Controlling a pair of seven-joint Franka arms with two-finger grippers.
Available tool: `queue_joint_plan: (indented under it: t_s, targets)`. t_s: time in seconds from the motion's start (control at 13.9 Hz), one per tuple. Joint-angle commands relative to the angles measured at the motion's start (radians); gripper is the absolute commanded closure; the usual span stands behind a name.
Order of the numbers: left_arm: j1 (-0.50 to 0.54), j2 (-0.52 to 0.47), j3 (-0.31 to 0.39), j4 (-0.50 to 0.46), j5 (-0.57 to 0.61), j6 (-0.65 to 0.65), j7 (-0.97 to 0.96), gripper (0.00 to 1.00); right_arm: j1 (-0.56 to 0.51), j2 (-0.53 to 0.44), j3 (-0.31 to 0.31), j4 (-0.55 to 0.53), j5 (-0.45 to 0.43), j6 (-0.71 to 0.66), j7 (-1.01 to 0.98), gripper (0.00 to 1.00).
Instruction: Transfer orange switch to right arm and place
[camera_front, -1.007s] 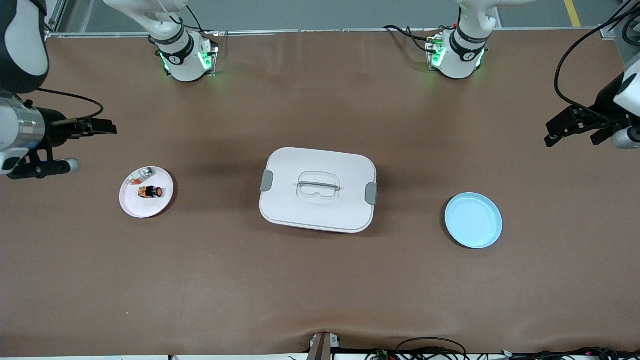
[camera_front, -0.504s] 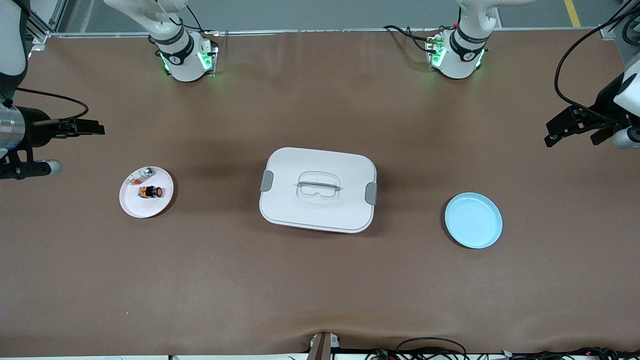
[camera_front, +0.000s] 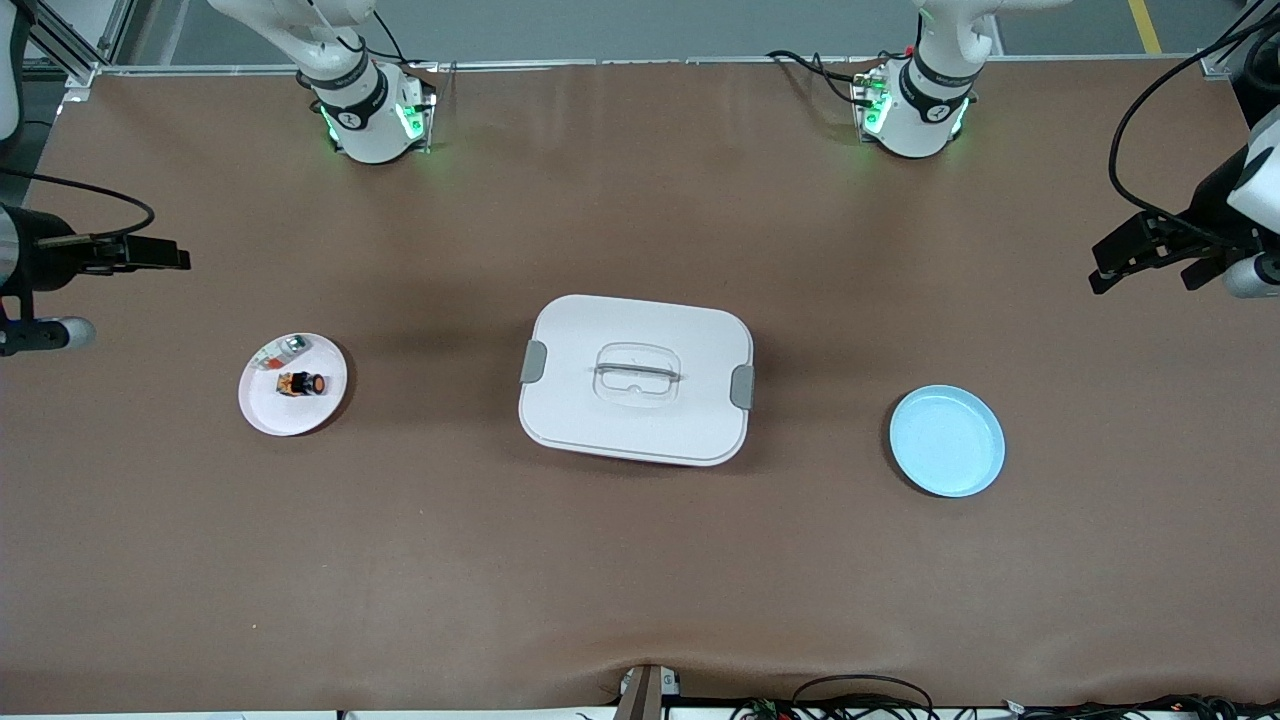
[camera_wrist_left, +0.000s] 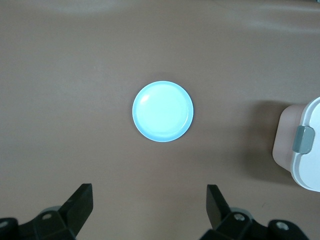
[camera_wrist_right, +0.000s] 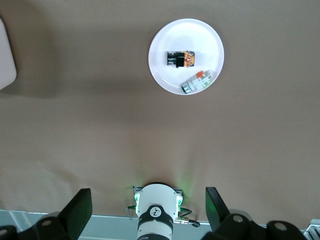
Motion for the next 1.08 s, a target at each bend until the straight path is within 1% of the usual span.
queue_joint_plan:
  t_s: [0.0, 0.14, 0.29, 0.5, 0.86, 1.01]
  targets:
    - [0.002, 0.002, 0.000, 0.015, 0.011, -0.019, 0.018, 0.00, -0.047, -0.006, 0.009, -0.030, 0.017, 0.028, 0.007, 0.00]
    - [0.002, 0.002, 0.000, 0.015, 0.011, -0.019, 0.018, 0.00, -0.035, -0.014, 0.017, -0.028, 0.007, 0.028, 0.005, 0.00]
    - [0.002, 0.002, 0.000, 0.015, 0.011, -0.019, 0.018, 0.00, -0.015, -0.038, 0.025, -0.028, 0.020, 0.069, 0.004, 0.00]
    - [0.002, 0.004, 0.000, 0.015, 0.011, -0.019, 0.018, 0.00, 0.082, -0.071, 0.023, -0.031, 0.001, 0.100, 0.021, 0.00]
    - [0.002, 0.002, 0.000, 0.015, 0.011, -0.019, 0.018, 0.00, 0.084, -0.101, 0.021, -0.037, -0.010, 0.085, 0.186, 0.00]
    - [0.002, 0.004, 0.000, 0.015, 0.011, -0.019, 0.018, 0.00, 0.078, -0.101, 0.017, -0.051, -0.010, 0.101, 0.203, 0.00]
